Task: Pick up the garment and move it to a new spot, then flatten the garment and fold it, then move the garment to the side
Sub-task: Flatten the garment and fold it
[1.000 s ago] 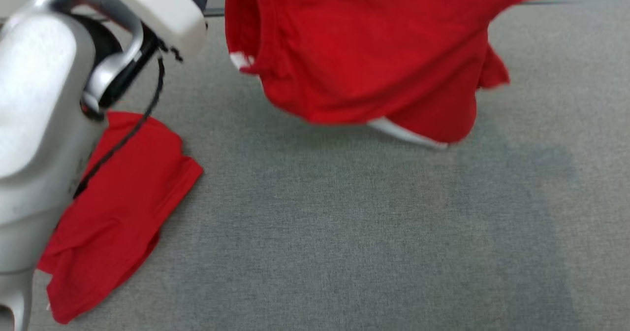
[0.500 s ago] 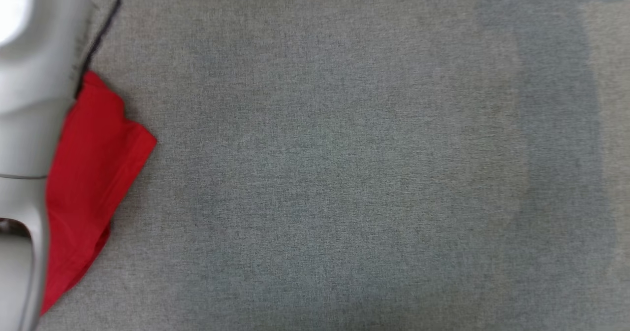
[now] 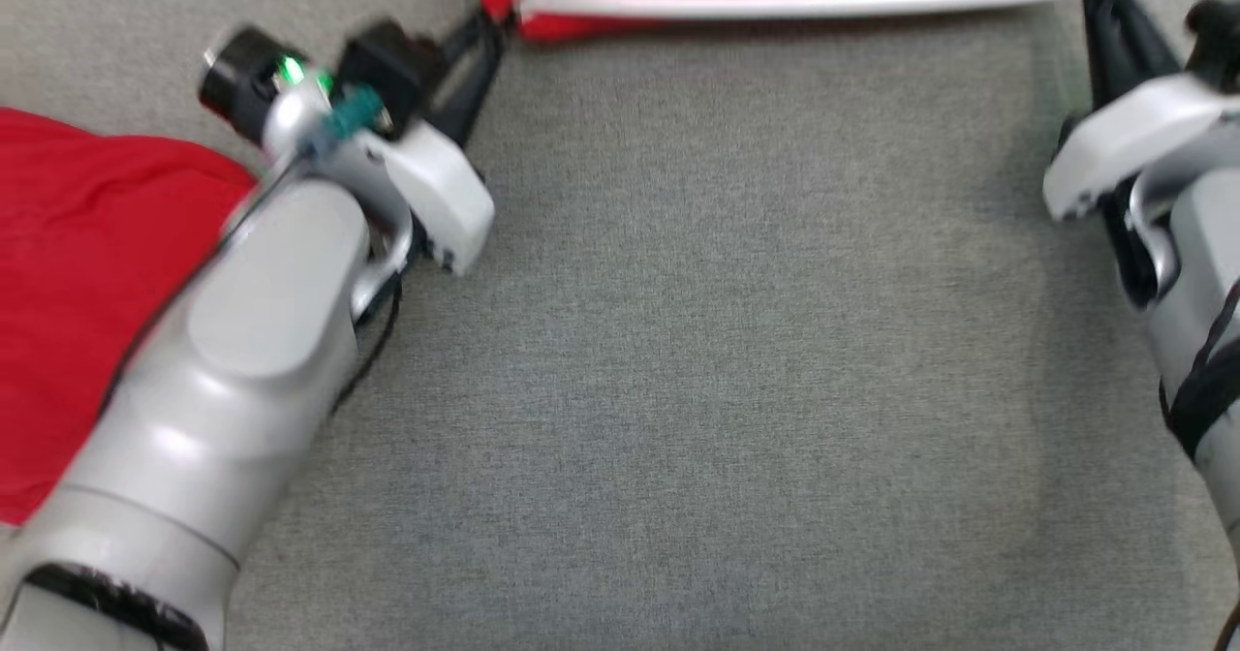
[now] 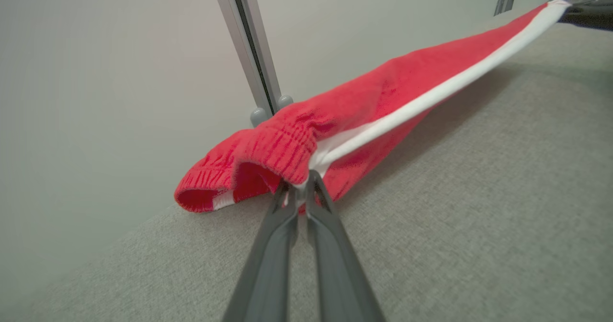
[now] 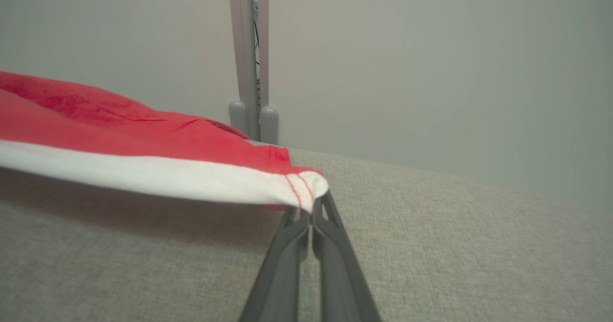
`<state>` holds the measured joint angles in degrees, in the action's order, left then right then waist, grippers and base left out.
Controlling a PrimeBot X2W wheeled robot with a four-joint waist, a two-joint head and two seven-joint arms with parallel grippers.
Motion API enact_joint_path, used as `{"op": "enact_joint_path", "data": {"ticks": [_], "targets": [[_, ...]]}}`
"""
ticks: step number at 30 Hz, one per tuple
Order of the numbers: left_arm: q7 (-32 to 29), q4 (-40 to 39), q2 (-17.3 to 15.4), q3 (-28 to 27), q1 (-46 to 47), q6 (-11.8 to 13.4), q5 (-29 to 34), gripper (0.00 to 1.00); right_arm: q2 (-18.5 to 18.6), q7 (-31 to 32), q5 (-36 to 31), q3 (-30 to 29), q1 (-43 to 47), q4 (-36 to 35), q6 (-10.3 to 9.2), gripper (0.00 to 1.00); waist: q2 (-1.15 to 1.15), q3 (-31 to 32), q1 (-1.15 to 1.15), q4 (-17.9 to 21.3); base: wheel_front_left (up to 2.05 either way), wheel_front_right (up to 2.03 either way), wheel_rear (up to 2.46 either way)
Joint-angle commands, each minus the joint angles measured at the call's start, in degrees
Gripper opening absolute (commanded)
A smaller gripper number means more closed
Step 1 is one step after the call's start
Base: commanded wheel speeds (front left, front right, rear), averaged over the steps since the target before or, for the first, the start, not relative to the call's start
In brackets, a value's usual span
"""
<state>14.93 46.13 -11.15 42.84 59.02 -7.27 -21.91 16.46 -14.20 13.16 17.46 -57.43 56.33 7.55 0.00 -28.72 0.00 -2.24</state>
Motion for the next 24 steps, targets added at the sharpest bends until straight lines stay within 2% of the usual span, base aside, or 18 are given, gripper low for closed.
{"op": "enact_joint_path", "data": {"ticks": [1,9,16,24], "targets": [[0.33,-0.35,-0.54,-0.01,-0.39,-0.05,0.28,0.0,0.57,-0.41,0.38,0.27,0.79,0.24,-0.11,0.0,0.0,1.86,0.0,-0.02,0.0,0.0,0.0],[0.32,-3.01,-2.05,5.15,-11.24,-0.16,3.35,0.0,3.98,1.02,8.18,8.58,8.76,1.79,-0.12,0.0,0.0,9.42,0.0,0.15,0.0,0.0,0.0],[0.26,-4.54,-1.63,8.12,-17.48,-0.21,1.94,0.0,9.16,6.29,17.74,17.95,15.4,-3.33,-0.12,0.0,0.0,14.7,0.0,-0.18,0.0,0.0,0.0],[-0.63,-7.15,-2.15,14.65,-23.62,-0.23,-5.75,0.0,20.93,16.41,32.08,30.55,23.3,-17.09,-0.11,0.0,0.0,19.9,0.0,-0.85,0.0,0.0,0.0]]}}
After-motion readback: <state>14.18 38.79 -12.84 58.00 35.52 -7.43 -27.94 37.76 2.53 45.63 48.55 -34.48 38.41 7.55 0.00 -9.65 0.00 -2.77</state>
